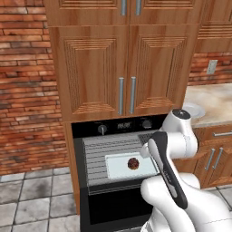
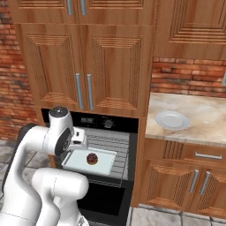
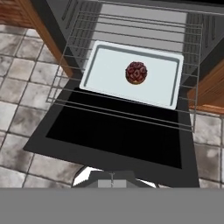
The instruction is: Take the baked cake out of the oven and place it on the plate for cooling. Then close the oven door.
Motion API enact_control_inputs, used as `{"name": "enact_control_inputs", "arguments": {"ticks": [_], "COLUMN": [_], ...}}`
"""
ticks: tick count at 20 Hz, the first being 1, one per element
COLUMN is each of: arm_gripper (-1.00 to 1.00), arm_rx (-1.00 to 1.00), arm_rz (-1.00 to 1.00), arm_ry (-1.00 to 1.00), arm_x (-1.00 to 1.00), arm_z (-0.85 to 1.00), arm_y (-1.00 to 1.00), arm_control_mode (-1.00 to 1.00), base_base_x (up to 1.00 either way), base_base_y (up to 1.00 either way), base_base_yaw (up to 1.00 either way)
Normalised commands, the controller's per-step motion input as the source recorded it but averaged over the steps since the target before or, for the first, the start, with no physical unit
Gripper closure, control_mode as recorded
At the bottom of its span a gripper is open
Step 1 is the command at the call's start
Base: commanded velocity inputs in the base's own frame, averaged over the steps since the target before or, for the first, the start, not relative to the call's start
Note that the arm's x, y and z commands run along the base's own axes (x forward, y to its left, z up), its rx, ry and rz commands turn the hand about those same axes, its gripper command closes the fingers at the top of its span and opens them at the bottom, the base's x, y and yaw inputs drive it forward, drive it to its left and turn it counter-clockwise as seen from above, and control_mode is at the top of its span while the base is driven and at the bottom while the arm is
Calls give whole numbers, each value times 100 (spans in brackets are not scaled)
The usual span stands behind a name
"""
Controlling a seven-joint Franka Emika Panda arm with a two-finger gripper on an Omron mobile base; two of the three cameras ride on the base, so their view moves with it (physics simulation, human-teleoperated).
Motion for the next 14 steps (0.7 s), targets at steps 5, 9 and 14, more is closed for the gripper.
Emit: {"name": "enact_control_inputs", "arguments": {"ticks": [5, 9, 14], "arm_gripper": [100, -100, -100], "arm_rx": [0, 0, 0], "arm_rz": [0, 0, 0], "arm_ry": [-2, -2, -2], "arm_x": [0, 0, 0], "arm_z": [-34, -37, -27], "arm_y": [-1, 0, 0], "arm_control_mode": [-100, -100, -100], "base_base_x": [0, 0, 0], "base_base_y": [0, 0, 0], "base_base_yaw": [0, 0, 0]}}
